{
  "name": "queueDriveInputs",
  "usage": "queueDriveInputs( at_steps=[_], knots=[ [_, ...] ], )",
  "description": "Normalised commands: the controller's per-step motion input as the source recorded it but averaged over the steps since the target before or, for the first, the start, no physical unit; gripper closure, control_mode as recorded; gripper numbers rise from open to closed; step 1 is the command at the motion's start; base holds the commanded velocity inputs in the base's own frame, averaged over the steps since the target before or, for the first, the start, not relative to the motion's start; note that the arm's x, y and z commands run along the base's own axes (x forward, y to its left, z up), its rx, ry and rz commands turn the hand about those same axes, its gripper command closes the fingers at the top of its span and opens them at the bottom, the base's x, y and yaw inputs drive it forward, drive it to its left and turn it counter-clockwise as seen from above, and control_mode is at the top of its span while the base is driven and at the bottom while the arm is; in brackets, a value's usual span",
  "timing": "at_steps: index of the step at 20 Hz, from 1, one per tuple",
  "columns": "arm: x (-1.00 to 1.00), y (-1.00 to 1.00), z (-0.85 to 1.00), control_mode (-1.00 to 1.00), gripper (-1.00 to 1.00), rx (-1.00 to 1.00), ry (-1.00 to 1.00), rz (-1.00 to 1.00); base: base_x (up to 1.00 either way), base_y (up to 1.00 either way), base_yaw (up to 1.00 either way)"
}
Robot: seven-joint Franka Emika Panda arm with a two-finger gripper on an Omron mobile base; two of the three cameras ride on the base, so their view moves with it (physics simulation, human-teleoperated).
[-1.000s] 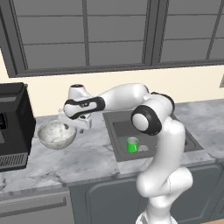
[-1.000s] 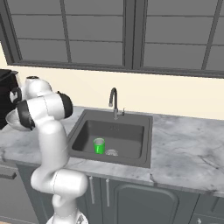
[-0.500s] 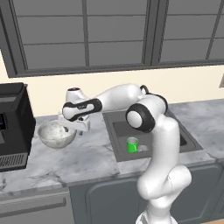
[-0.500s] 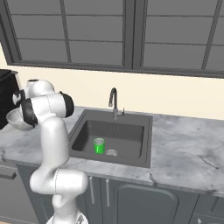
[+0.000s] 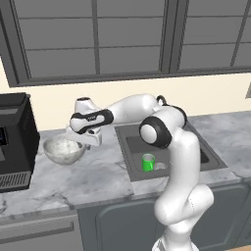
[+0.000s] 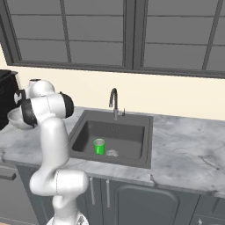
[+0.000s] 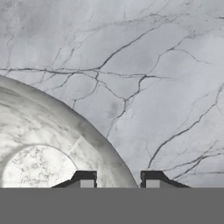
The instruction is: Pick the mug and place it in the sink. Pick the bowl and place it in the open cabinet and then close the cabinet.
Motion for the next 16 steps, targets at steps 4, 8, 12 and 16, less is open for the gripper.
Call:
queueDriveInputs(
  at_steps=[4,8,12,16],
  knots=[
    [-0.16,-0.32,0.32,-1.00,1.00,-0.02,-0.02,-0.17,0.00,0.00,0.00],
    [-0.57,-0.72,0.91,-1.00,1.00,0.02,-0.07,-0.24,0.00,0.00,0.00],
    [-0.61,-0.99,0.79,-1.00,1.00,0.00,0.00,-0.30,0.00,0.00,0.00],
    [-0.86,-1.00,0.65,-1.00,1.00,0.13,-0.02,-0.26,0.00,0.00,0.00]
  ],
)
